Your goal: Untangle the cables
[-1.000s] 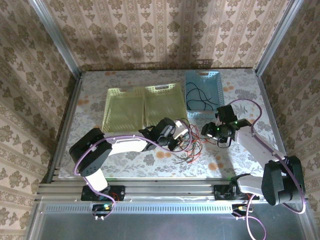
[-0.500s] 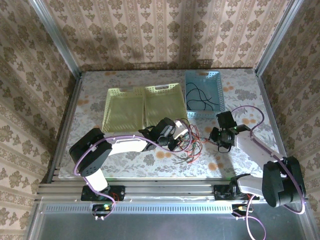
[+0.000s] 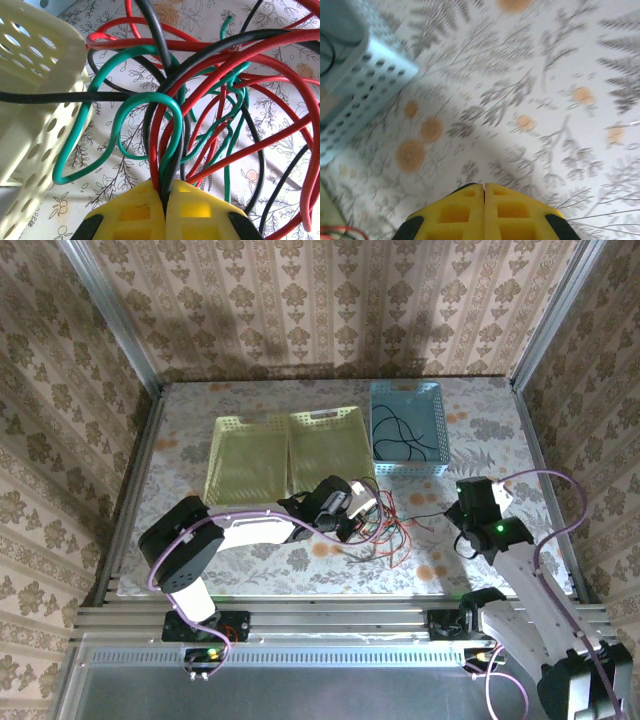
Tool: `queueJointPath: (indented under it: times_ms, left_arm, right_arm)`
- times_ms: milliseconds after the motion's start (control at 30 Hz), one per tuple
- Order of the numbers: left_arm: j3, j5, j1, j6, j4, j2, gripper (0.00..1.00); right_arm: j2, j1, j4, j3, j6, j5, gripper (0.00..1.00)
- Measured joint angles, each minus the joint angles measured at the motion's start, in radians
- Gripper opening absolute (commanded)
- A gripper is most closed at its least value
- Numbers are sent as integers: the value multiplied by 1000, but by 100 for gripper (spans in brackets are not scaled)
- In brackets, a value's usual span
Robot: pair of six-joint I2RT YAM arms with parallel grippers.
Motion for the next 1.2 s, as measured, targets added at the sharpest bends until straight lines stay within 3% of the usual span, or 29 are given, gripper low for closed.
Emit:
queueJointPath:
  times_ms: [433, 800, 967, 1000, 1067, 1200]
  left_arm:
    - [-1, -26, -6, 0, -27, -22, 0]
    - [-50, -74, -6, -4, -53, -91, 0]
    - [-69, -64, -6, -3, -53, -111, 0]
    - [-69, -62, -6, -3, -54, -111, 0]
    - [-68, -61, -6, -1, -54, -110, 0]
    - [-57, -51, -6, 0, -54, -100, 0]
  right_arm:
    - [-161, -357, -119, 17, -121, 81, 0]
    - [-167, -418, -127, 54, -177, 130, 0]
    - [-143, -370, -105, 3, -167, 55, 0]
    - [-133, -352, -106, -18, -161, 39, 6]
    - [-107, -306, -100, -79, -142, -4, 36]
    - [-91, -214, -104, -155, -138, -82, 55]
